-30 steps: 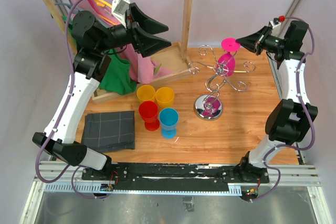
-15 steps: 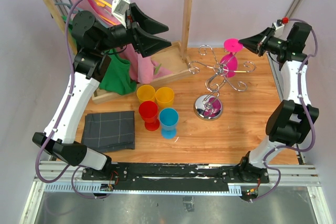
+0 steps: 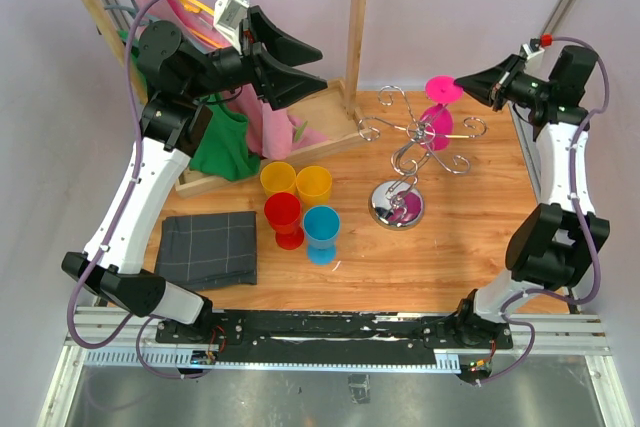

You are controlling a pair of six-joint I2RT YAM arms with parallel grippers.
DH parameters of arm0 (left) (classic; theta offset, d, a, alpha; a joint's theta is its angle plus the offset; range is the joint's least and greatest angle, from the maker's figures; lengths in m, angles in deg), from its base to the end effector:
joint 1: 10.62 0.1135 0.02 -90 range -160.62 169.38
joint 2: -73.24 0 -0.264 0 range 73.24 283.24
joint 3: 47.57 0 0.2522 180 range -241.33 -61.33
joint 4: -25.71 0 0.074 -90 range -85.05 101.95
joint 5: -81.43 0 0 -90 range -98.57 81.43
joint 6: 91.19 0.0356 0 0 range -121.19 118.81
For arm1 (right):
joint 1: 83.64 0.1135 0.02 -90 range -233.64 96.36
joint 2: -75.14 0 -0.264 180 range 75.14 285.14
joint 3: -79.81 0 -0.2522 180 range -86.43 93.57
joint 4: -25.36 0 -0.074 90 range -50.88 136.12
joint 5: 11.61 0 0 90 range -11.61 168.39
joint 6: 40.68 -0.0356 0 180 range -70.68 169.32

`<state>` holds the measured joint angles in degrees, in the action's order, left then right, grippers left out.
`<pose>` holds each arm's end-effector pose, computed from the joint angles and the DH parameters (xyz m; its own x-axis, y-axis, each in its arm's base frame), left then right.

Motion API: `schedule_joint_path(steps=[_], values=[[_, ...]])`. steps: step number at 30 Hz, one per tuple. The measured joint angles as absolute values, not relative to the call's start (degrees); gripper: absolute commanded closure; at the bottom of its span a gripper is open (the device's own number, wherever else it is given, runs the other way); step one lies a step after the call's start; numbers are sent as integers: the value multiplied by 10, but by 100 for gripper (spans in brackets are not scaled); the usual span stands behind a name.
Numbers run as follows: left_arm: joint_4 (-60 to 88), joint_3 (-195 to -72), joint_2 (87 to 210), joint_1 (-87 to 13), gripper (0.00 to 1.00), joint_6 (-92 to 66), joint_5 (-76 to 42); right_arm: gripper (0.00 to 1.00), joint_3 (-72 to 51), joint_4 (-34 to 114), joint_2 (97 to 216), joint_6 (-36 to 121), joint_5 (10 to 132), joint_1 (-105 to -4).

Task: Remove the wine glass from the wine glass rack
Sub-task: Pick up the wine glass from the wine rack.

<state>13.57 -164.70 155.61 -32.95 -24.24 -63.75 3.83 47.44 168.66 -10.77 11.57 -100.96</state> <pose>0.2472 -0.1331 0.5552 -0.0320 -0.2285 -0.9730 0.9839 0.1639 -0.0709 0.3634 -0.0790 0.4053 -0.7392 0.5879 -0.3285 -0.2042 0.2693 0.9412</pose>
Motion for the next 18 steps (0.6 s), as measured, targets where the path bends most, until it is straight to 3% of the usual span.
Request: schedule_joint_path(steps=[18], values=[[137,-1647,1556,-330,28,-249,-637,99,-3,471,1639,-112,115,-1010]])
